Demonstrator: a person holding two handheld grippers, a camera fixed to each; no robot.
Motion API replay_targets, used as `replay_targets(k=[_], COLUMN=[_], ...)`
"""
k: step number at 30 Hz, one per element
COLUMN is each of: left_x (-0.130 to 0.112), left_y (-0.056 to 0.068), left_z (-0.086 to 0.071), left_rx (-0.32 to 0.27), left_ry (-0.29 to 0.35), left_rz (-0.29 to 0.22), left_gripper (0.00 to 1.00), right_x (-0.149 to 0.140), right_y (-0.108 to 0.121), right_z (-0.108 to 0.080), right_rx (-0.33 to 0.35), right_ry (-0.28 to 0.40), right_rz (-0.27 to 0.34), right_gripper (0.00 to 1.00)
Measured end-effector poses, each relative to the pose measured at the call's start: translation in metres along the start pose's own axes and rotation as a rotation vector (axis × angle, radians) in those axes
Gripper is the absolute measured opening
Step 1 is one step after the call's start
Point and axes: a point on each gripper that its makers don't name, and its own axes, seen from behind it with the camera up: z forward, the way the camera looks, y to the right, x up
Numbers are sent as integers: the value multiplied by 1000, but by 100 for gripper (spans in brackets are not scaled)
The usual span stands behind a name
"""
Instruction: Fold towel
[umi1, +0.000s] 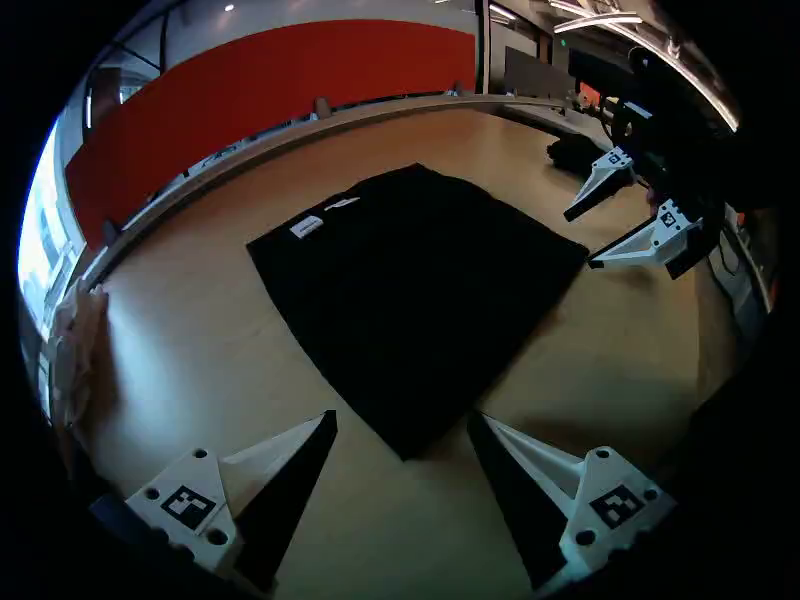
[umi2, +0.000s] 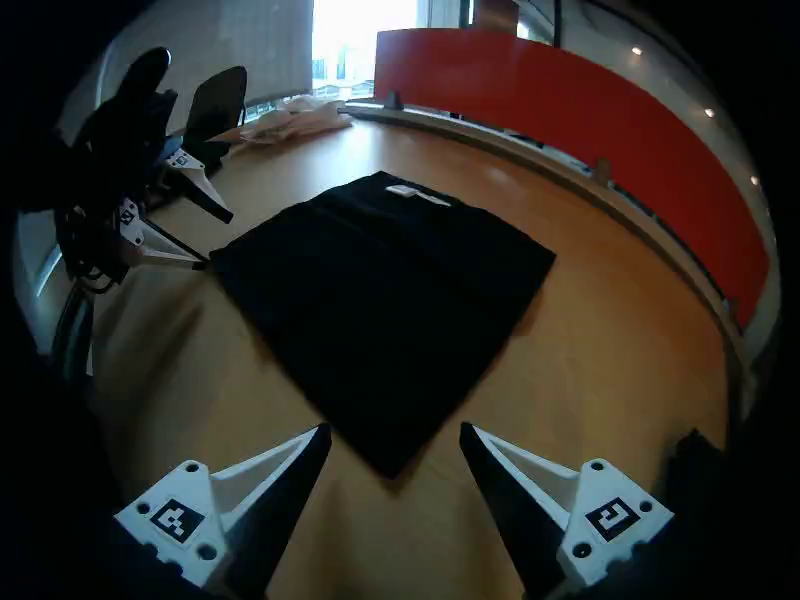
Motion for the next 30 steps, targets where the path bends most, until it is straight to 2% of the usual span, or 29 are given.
replay_targets(k=[6, 17, 23, 30], left_x=[-7, -15, -14, -14], left_y=[3, 7, 7, 6], left_z=[5, 11, 12, 12], left_rx=[-13, -30, -38, -24], left_ry=[-27, -67, -74, -81], left_rz=[-6, -10, -16, -23], left_gripper=[97, 97, 97, 91], right_x=[-3, -11, -12, -13], right_y=[0, -2, -1, 0], right_z=[2, 5, 8, 7], right_rx=[14, 38, 45, 47], right_ry=[-10, -40, -47, -41], right_rz=[22, 12, 15, 15], right_gripper=[96, 91, 82, 73])
